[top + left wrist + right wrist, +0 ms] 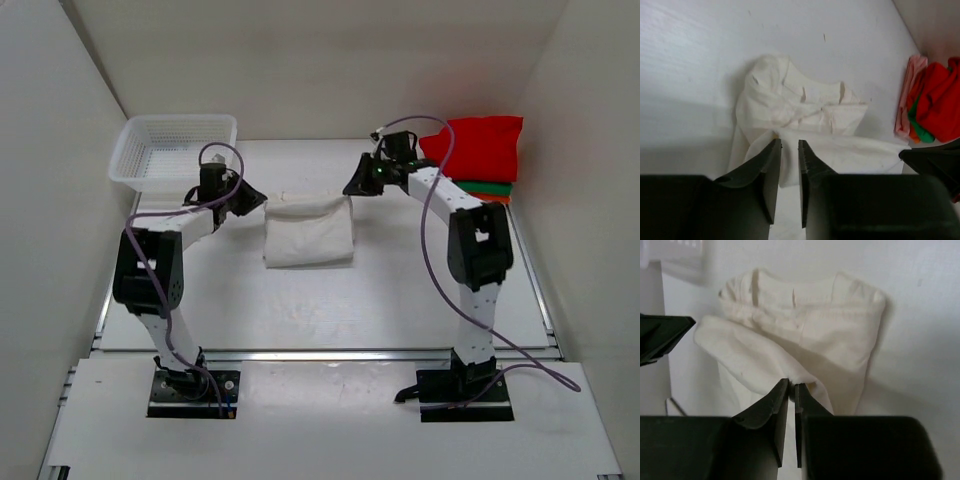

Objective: Fold and stack the t-shirts
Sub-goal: Fold the long partially folded tshirt into a neat square

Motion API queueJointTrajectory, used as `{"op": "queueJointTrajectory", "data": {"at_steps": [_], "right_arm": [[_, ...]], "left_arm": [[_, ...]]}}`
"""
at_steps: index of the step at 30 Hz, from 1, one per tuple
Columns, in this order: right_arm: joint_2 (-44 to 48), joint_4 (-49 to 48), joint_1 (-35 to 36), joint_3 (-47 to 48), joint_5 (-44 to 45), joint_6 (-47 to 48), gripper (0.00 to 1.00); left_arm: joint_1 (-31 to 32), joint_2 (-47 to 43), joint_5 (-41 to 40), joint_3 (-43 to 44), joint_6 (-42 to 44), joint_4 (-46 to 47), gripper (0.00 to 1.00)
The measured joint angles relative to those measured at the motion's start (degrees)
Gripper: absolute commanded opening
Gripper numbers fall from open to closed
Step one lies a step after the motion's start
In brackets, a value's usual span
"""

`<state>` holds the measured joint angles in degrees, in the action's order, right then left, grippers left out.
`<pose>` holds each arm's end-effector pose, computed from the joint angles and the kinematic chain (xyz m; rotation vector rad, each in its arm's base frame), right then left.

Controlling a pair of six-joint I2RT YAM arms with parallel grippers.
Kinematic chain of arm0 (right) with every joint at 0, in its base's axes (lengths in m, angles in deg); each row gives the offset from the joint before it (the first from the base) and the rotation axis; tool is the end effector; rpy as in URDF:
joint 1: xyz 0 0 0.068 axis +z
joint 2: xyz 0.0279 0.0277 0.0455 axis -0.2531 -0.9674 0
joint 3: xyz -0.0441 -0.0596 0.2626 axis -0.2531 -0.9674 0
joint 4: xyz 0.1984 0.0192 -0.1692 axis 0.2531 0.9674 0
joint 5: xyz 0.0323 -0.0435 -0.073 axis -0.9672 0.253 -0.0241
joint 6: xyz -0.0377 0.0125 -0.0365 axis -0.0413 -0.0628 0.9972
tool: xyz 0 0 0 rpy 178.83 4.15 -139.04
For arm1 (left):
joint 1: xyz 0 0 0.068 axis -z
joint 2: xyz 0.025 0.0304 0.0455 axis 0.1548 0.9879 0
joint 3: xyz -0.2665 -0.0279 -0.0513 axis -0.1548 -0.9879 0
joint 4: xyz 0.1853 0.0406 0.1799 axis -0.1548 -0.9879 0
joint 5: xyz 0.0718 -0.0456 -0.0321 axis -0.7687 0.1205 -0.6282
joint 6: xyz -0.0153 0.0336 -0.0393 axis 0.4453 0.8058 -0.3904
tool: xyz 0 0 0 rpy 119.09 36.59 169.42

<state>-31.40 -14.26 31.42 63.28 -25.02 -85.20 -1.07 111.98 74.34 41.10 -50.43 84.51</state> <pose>0.4345 0.1489 0.2361 -0.0045 2.4052 0.9843 0.3786 -0.0611 0.1988 -0.6554 2.2303 -0.7943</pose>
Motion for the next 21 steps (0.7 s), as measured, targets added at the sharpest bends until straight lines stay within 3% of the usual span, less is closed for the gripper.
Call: {"op": "queueJointTrajectory", "data": {"at_steps": [1,3,7,10,13,21], "right_arm": [[-3.0,0.2,-0.1,3.4,0.2,0.3,0.23],[-9.0,0.8,-0.3,10.9,1.1,1.3,0.36],[-19.1,3.1,-0.9,25.2,5.0,2.6,0.49],[-19.8,4.1,-1.4,26.4,8.0,3.0,0.54],[-17.2,2.6,-1.9,21.5,9.3,3.1,0.57],[-3.5,-1.7,-1.6,-5.7,10.8,2.6,0.63]], "left_arm": [[-0.7,2.3,-0.2,1.5,-0.4,1.1,0.36],[-2.1,6.0,-1.0,4.0,-1.4,3.4,0.41],[-4.5,8.6,-2.2,5.2,-4.6,7.1,0.41],[-5.5,7.4,-2.8,5.1,-5.8,9.4,0.39],[-4.8,4.5,-2.4,4.4,-5.5,9.7,0.38],[2.2,3.4,2.0,1.4,-5.7,11.5,0.38]]}}
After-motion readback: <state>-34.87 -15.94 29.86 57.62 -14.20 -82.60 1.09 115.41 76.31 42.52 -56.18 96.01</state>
